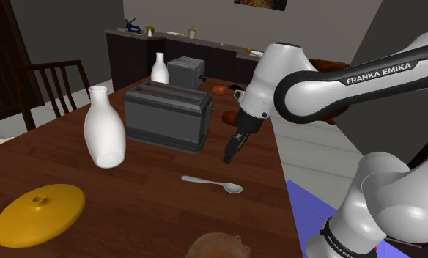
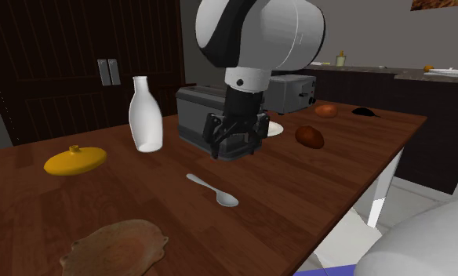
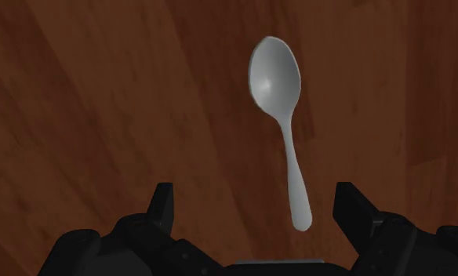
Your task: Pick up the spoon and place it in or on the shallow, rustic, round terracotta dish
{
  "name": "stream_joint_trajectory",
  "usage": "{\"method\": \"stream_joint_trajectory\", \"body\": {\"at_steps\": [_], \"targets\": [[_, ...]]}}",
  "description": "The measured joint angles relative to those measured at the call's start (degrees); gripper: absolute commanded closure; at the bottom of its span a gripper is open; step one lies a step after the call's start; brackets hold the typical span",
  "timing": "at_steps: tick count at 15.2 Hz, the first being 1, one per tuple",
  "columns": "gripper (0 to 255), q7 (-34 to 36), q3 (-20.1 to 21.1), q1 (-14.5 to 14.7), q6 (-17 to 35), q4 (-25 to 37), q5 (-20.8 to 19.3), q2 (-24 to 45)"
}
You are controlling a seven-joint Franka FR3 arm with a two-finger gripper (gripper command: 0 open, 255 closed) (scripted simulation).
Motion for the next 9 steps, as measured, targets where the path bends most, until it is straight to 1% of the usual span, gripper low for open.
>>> {"method": "stream_joint_trajectory", "body": {"at_steps": [4, 5, 9], "targets": [[0, -1.75, 1.44, 3.65, 9.36, 0.37, 3.23, 7.54], [0, -2.37, 1.74, 4.61, 11.94, -0.38, 4.16, 8.88], [0, -3.48, 1.98, 5.72, 16.92, -0.75, 5.49, 12.87]]}}
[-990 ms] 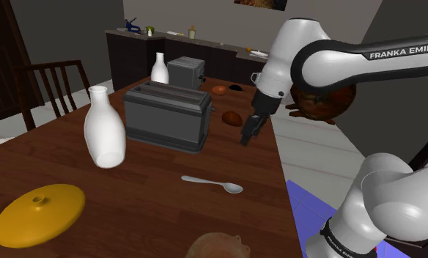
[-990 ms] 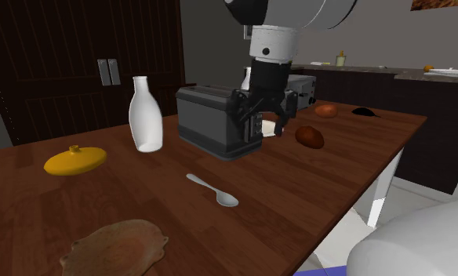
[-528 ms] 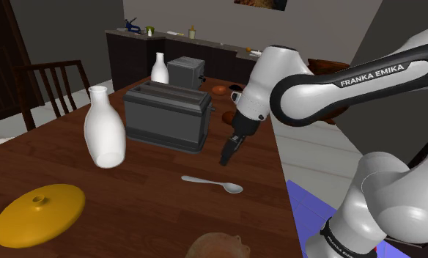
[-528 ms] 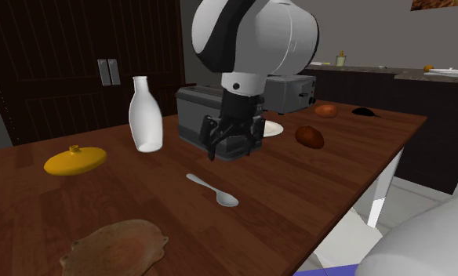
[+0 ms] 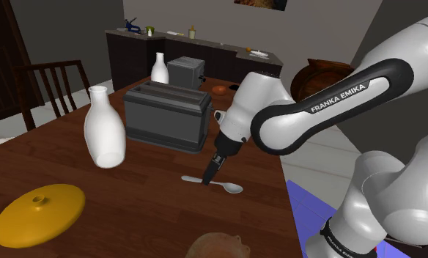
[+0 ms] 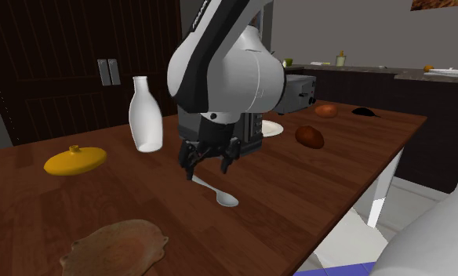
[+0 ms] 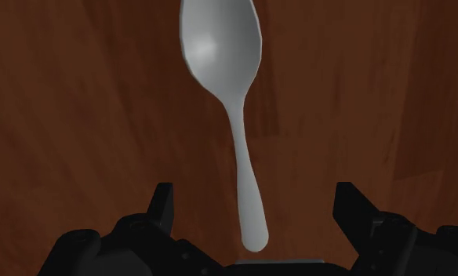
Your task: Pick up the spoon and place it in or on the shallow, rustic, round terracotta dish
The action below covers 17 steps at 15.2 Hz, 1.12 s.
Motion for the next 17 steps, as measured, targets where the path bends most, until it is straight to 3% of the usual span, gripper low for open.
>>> {"method": "stream_joint_trajectory", "body": {"at_steps": [4, 10, 11, 17], "targets": [[0, -0.48, 0.21, 0.55, 3.76, -0.49, 0.84, 3.18], [0, -0.56, 0.27, 0.65, 4.60, -0.44, 0.99, 4.03], [255, -0.56, 0.27, 0.65, 4.60, -0.44, 1.00, 4.03], [255, -0.56, 0.27, 0.65, 4.60, -0.44, 1.00, 4.03]]}}
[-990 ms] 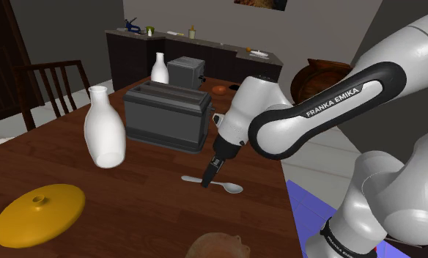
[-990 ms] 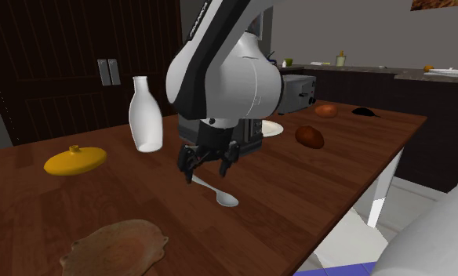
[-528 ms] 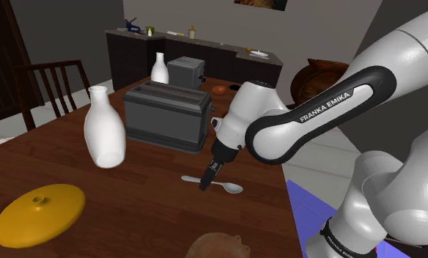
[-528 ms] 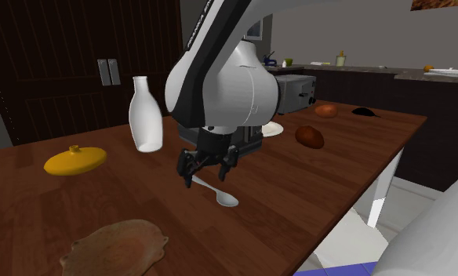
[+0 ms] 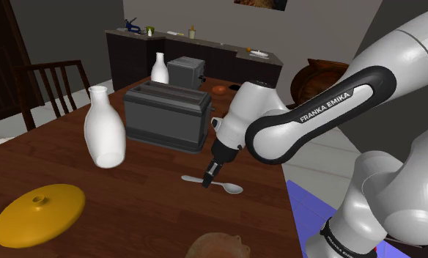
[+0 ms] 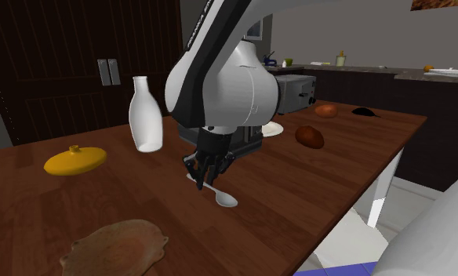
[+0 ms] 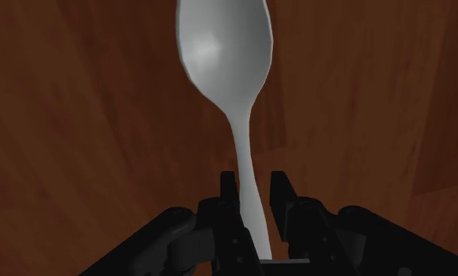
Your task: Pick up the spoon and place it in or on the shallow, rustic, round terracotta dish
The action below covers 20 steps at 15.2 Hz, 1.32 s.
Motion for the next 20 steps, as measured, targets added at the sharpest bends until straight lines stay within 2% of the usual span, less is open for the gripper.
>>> {"method": "stream_joint_trajectory", "body": {"at_steps": [6, 20], "targets": [[255, 0.29, 0.04, -0.14, -1.05, 0.29, -0.28, -0.78], [255, 2.85, 0.00, -1.41, -14.23, 5.19, -2.87, -9.15]]}}
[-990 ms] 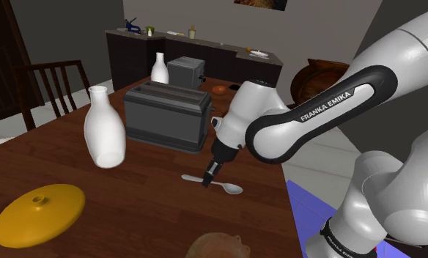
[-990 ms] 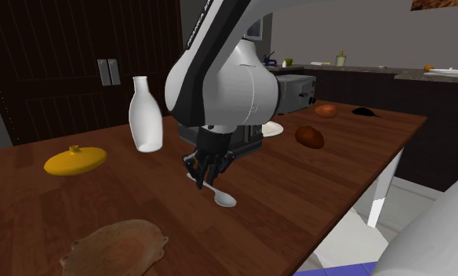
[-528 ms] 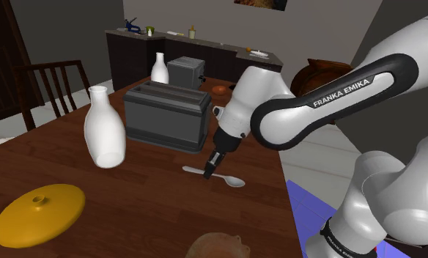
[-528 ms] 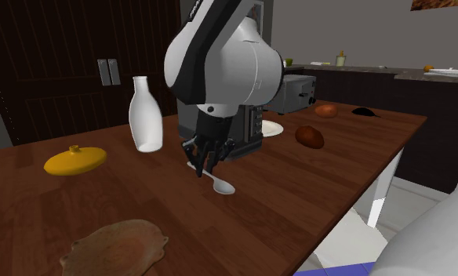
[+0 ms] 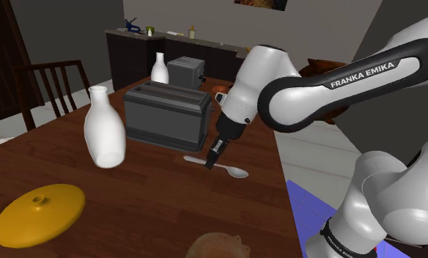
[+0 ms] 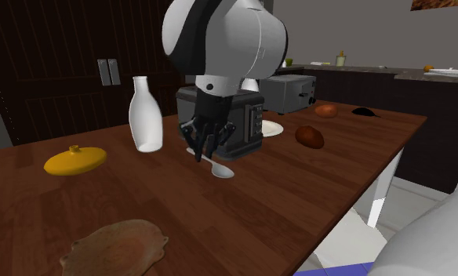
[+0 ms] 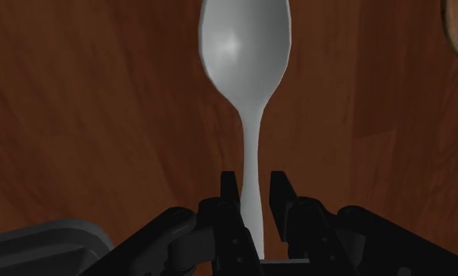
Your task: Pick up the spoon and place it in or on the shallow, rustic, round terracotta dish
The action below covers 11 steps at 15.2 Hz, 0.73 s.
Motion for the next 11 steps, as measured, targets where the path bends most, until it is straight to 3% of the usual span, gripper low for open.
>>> {"method": "stream_joint_trajectory", "body": {"at_steps": [5, 11], "targets": [[255, 1.15, 0.38, 0.03, -3.47, 1.61, -0.37, -1.96], [255, 9.43, 6.77, 3.52, -5.03, -0.23, 1.51, -6.44]]}}
